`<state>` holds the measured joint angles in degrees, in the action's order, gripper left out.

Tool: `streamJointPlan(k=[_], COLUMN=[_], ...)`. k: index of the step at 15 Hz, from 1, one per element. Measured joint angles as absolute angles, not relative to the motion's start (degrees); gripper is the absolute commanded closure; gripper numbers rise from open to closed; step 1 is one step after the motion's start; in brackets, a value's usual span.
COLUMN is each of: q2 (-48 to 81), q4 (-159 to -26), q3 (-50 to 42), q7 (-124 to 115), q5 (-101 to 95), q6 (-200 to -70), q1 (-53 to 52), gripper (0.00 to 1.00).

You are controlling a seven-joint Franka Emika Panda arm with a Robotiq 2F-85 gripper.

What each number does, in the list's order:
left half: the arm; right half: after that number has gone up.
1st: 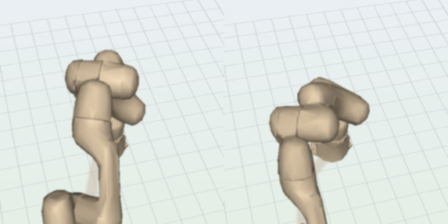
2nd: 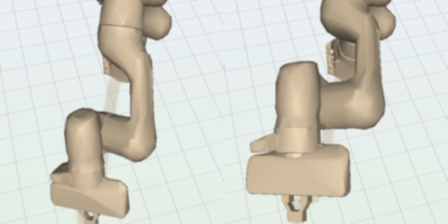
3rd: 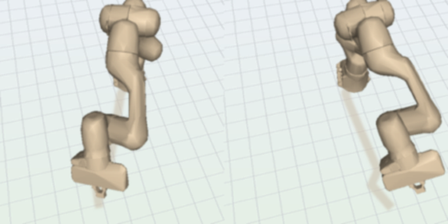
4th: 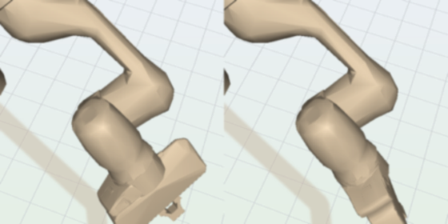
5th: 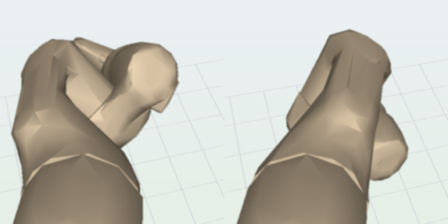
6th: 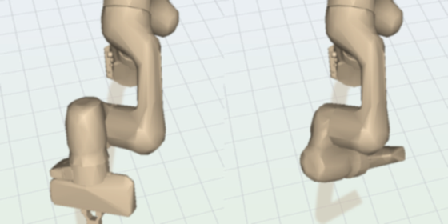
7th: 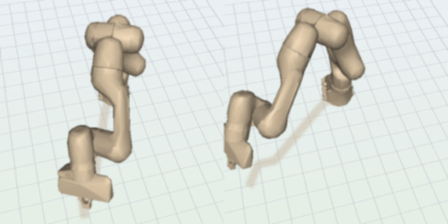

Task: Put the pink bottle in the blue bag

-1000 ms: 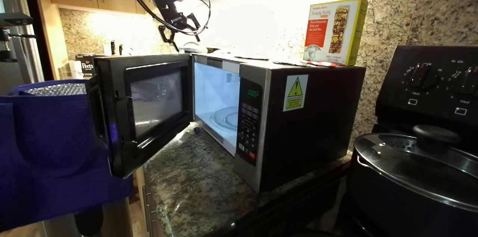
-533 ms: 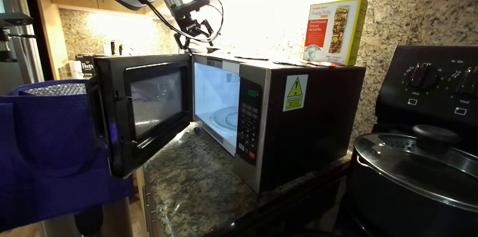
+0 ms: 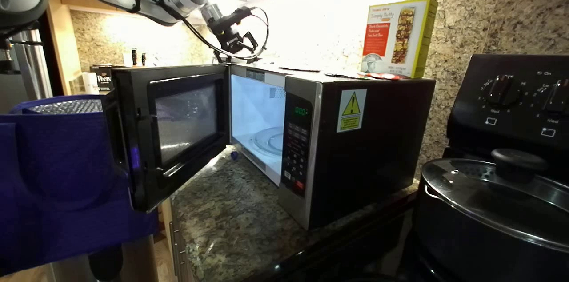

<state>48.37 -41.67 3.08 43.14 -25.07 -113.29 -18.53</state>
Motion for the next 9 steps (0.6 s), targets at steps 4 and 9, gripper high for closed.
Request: streamJointPlan(k=[4, 9], q2=[51.48, 54.56], q4=[-38.11, -34.11], q3=[0.27, -0.11], q7=[42.04, 42.63], q5=[-25.09, -24.95], q6=[-111.09, -110.84], q1=[-19.21, -19.08], gripper=[0.0, 0.0])
